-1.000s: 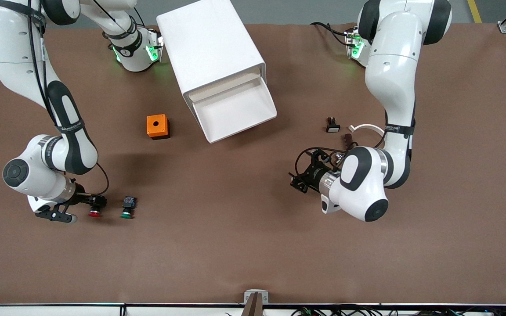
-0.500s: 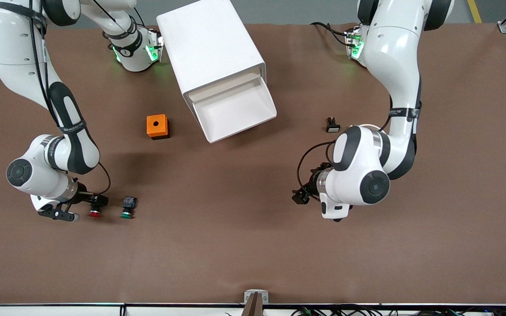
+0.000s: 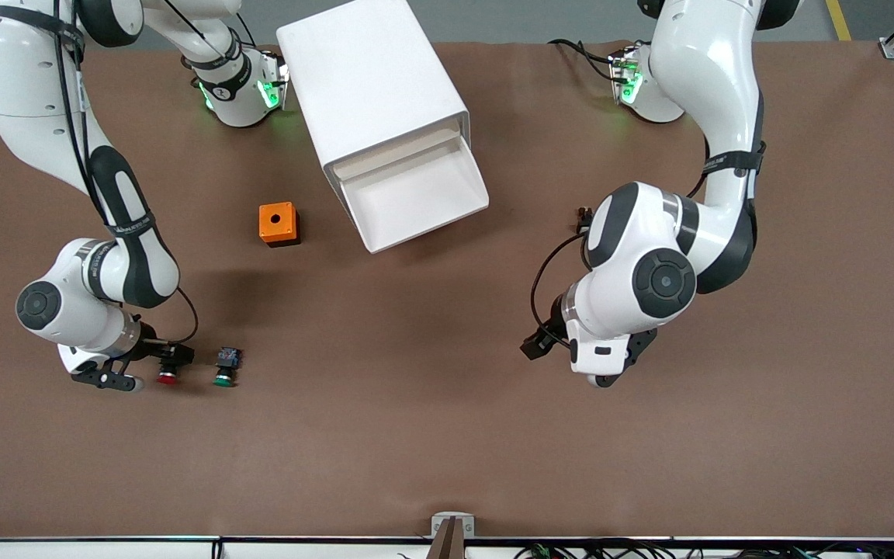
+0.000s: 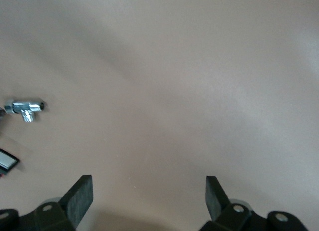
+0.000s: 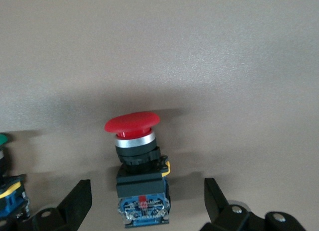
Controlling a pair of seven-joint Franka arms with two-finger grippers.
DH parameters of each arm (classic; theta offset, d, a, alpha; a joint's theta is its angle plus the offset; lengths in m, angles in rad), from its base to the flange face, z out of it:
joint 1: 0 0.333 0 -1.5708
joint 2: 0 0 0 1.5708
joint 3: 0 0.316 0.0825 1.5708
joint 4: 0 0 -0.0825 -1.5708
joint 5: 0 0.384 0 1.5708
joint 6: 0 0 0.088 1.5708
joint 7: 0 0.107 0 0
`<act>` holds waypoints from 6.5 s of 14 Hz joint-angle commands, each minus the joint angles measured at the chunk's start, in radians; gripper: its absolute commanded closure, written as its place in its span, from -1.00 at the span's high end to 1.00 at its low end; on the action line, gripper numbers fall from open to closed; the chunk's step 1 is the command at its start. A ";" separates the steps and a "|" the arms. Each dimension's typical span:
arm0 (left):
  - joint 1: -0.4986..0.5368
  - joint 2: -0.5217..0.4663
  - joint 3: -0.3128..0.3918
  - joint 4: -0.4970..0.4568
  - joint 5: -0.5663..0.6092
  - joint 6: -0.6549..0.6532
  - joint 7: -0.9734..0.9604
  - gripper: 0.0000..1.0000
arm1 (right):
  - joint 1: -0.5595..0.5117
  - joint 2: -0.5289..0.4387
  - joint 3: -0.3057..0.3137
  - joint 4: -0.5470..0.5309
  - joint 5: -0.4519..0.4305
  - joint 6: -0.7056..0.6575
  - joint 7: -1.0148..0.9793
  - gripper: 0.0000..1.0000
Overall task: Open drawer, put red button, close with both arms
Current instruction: 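Close the right gripper on the red button and lift it, then carry the red button with the right gripper over the open drawer, then lower the red button into the drawer and open the right gripper, then raise the right gripper out of the drawer and withdraw it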
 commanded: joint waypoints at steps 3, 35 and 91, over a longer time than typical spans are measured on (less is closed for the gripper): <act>-0.073 -0.018 0.012 -0.044 0.153 0.037 -0.014 0.99 | 0.004 -0.003 0.003 -0.013 0.016 0.016 0.007 0.89; -0.093 -0.015 -0.039 -0.088 0.176 0.026 -0.040 0.99 | 0.481 -0.495 0.001 -0.068 0.014 -0.506 0.963 -1.00; -0.096 -0.021 -0.042 -0.083 0.179 0.026 -0.040 0.99 | 0.682 -0.340 -0.011 0.286 -0.043 -0.851 1.034 1.00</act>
